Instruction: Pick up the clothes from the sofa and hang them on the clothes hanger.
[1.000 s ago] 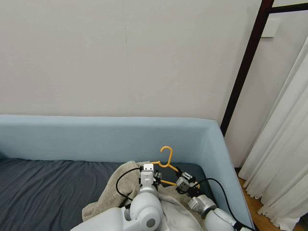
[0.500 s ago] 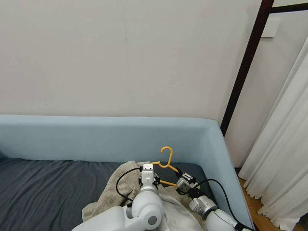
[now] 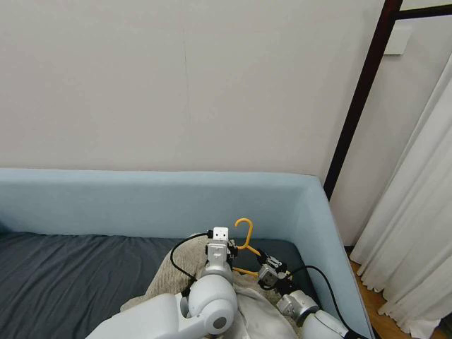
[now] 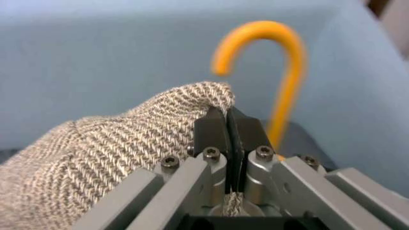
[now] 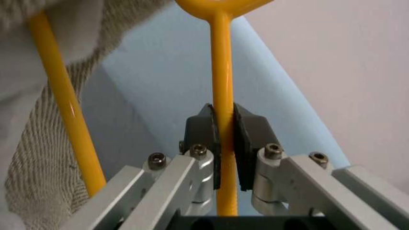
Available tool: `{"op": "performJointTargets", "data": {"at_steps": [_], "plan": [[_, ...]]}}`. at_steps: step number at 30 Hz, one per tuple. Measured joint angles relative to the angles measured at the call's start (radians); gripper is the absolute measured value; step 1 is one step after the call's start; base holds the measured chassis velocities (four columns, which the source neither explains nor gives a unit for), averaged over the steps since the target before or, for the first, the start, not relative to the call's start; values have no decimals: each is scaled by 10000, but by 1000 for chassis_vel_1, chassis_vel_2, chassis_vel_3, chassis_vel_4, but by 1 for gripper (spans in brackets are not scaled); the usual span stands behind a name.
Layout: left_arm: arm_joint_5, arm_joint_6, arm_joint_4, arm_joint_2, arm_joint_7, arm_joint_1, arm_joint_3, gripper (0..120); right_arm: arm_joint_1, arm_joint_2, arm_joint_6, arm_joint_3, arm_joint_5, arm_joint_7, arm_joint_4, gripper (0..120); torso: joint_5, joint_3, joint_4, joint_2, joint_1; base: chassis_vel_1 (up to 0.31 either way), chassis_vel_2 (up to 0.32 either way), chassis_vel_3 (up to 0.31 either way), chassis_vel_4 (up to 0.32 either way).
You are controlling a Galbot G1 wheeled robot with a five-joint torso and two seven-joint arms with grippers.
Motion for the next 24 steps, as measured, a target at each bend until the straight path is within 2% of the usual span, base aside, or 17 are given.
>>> {"op": "performJointTargets", "data": {"at_steps": [2,7,15,17,19,23,24], "plan": [[-295,90,-143,-181,46,-249,537,0,-31,-24,-67,152,93,64,49,5,1,0,1,0,1,0,0,0,0],[-336,189,-354,-298,151,-276,1200,0,-131,-144,-112,493,272,118,101,5,0,-1,-4,0,0,0,0,0,0],[25,457,-422,-144,333,9,1185,0,-97,-167,-96,509,340,118,192,5,-1,0,0,0,0,0,0,0,0],[95,789,-606,103,393,223,1030,11,-52,-127,-23,518,349,145,129,5,0,0,0,0,0,0,0,0,0],[181,803,-666,197,441,308,984,14,-38,-120,-6,523,349,147,116,5,-1,0,-1,-1,0,0,0,0,0],[1387,665,-1370,1028,1109,931,533,32,-11,-73,78,605,337,236,-18,5,-2,-1,1,0,0,0,0,0,0],[1387,665,-1370,1028,1109,931,533,32,-11,-73,78,605,337,236,-18,5,-2,-1,1,0,0,0,0,0,0]]}}
